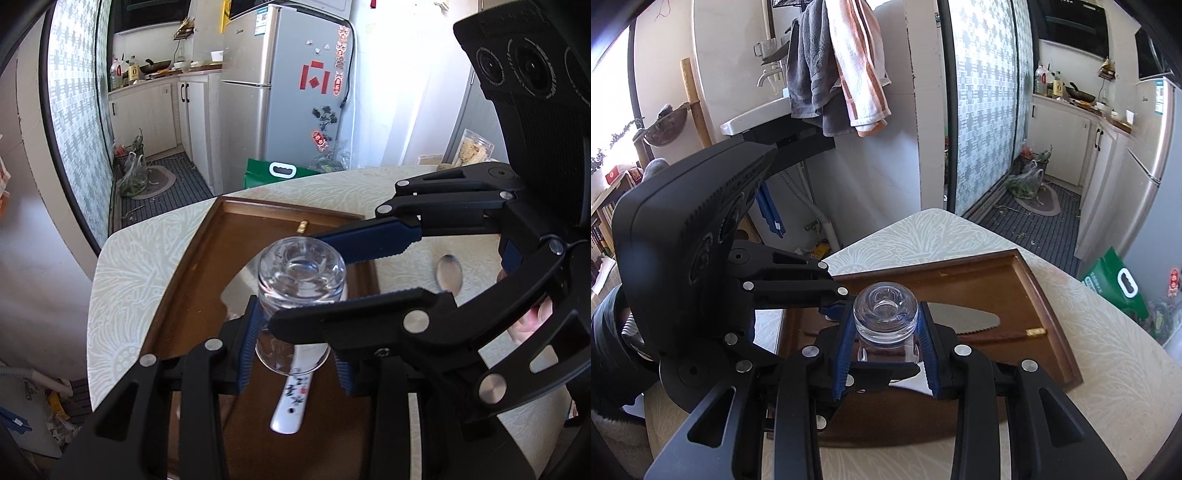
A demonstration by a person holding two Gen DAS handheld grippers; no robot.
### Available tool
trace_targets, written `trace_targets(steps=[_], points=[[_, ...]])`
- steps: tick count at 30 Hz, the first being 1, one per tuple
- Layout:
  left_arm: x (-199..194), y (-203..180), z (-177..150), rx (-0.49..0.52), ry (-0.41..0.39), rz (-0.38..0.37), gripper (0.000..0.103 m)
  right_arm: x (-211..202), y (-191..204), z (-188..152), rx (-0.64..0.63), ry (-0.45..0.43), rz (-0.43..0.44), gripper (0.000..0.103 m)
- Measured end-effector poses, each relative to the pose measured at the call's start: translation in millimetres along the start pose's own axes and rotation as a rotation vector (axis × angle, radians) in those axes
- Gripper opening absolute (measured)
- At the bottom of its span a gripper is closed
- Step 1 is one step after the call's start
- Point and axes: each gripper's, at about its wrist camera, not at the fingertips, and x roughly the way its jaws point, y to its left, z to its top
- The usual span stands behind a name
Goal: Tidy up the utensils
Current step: 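Lower the glass into the tray and open the right gripper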
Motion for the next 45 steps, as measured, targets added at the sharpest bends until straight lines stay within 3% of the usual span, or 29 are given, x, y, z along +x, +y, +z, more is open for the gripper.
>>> trace_targets(steps=[12,29,30,32,36,45], points=[[12.9,51.6,0.0,-0.051,0.043,0.053,0.039,52.3,-2.1,27.8,-0.023,0.026,0.024,0.033],[25.0,57.1,-5.3,0.004,0.071,0.093,0.042,62.5,-2.7,22.0,-0.059,0.02,0.035,0.033],[24.5,57.9,-5.7,0.004,0.071,0.089,0.044,62.6,-1.8,21.8,-0.062,0.022,0.036,0.033],[22.6,56.5,-8.7,0.012,0.075,0.051,0.062,63.2,1.0,20.7,-0.082,0.023,0.028,0.033],[10.3,50.8,-14.3,0.042,0.061,0.05,0.074,65.1,2.3,19.3,-0.086,0.01,0.022,0.033],[-1.5,52.3,-25.4,0.038,0.066,0.045,0.076,60.1,3.5,14.0,-0.085,0.003,0.026,0.033]])
